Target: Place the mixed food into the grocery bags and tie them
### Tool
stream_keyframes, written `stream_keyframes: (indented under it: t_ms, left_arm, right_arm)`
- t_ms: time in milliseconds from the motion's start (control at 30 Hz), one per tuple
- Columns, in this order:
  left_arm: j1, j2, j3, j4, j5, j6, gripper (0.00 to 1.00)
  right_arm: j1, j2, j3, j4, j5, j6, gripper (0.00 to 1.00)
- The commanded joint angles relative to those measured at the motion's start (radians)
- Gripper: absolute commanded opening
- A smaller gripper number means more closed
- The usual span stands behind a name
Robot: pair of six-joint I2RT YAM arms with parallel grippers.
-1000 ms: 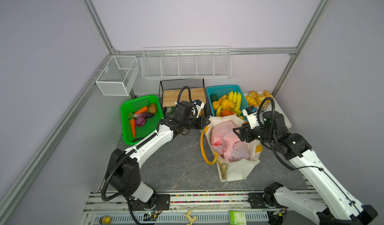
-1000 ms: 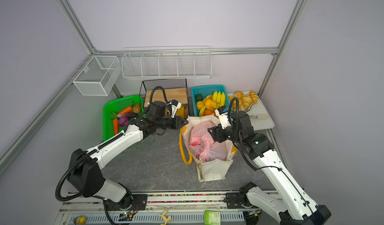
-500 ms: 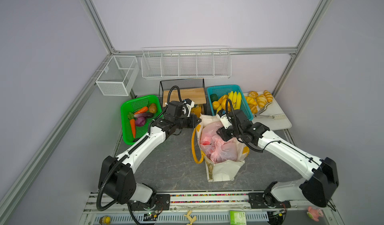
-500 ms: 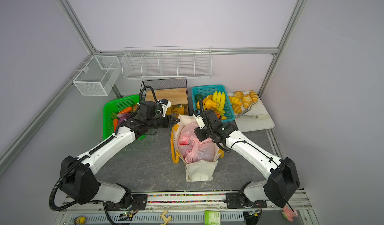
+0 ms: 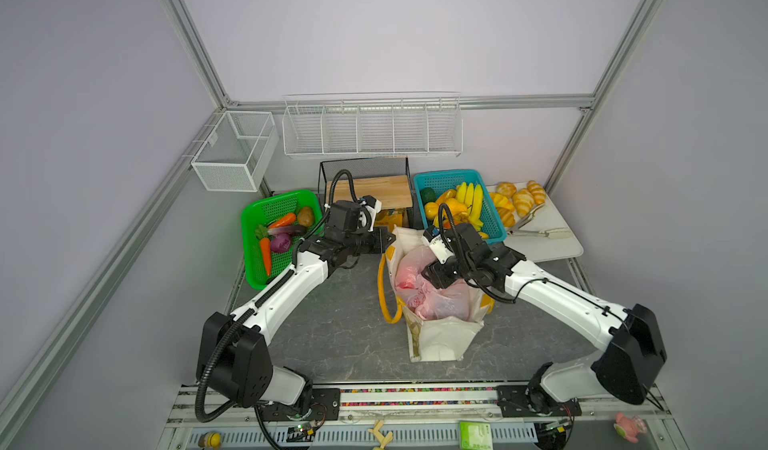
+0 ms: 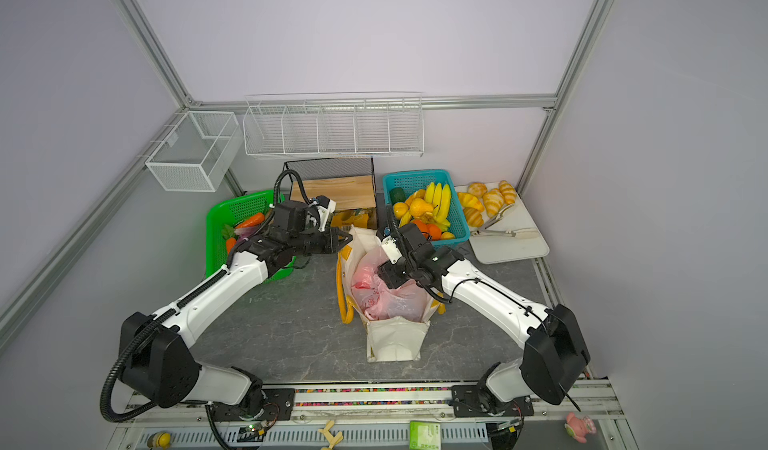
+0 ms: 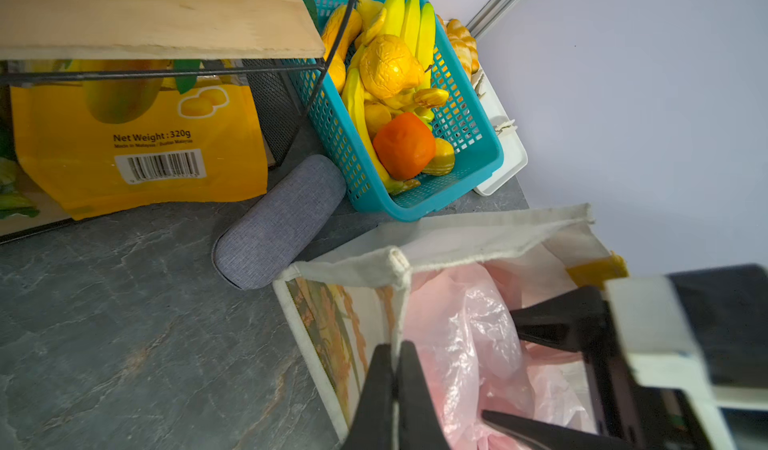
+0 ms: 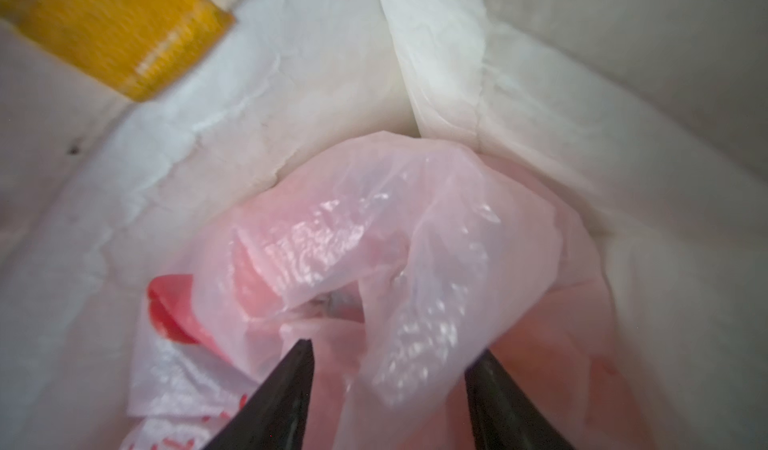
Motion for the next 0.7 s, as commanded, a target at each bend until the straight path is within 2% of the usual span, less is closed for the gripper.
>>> stream_keyframes:
  t_ms: [0,233,533,667]
  left_arm:
    - [0.027,-0.029,0.024,0.053,-0.037,0.021,0.0]
    - [0.029,-0.029,0.017,0.057,-0.036,0.023,0.0]
    - [0.029,-0.037,0.009,0.064,-0.032,0.015,0.0]
    - [0.029,-0.046,0.002,0.073,-0.027,0.007,0.0]
  right_arm:
    - [0.007,-0.095,0.064,-0.12,-0.009,-0.065,0.66]
    - [0.008,-0.168,0.067,-0.294,0.096,-0.145,0.66]
    - [0.015,-0.089,0.023,-0.263,0.152,-0.093,0.31]
    - [0.031,-0.007,0.022,-0.226,0.17,-0.072,0.21]
